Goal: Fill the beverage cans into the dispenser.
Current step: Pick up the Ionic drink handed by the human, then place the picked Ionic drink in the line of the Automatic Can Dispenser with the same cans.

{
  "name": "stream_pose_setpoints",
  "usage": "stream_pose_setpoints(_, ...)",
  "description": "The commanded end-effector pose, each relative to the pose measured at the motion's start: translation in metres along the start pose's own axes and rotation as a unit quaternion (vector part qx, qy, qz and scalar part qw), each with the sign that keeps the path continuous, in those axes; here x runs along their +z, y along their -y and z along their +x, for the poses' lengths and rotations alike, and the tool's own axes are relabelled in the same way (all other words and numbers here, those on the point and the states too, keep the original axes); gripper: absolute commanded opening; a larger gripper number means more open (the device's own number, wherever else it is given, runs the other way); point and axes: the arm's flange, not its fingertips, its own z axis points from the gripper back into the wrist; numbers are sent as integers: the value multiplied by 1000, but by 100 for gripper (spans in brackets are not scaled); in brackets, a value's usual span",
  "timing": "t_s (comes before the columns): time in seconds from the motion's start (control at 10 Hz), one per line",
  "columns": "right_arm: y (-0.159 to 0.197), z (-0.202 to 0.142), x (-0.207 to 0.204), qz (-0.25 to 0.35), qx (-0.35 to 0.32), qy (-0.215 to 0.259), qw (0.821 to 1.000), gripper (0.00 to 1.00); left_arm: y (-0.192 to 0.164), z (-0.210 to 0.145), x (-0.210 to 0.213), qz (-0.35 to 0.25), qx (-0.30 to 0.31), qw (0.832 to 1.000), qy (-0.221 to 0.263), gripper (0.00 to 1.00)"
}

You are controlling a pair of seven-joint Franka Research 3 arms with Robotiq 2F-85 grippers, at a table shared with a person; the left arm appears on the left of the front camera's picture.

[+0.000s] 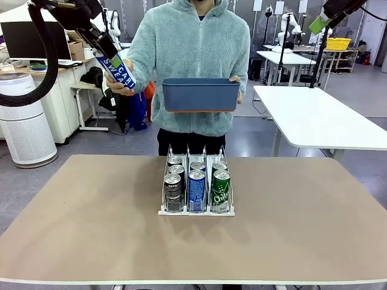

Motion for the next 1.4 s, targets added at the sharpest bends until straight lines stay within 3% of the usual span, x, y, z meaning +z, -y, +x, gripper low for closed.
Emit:
stream_pose_setpoints(0.0, 0, 0, 0, 0, -4, 1, 1000, 100, -1, -1, 2, 3, -6, 1000, 4, 15)
stream_pose_setpoints(1.3, 0, 0, 0, 0, -4, 1, 1000, 100, -1, -1, 2, 3, -6, 1000, 4, 15)
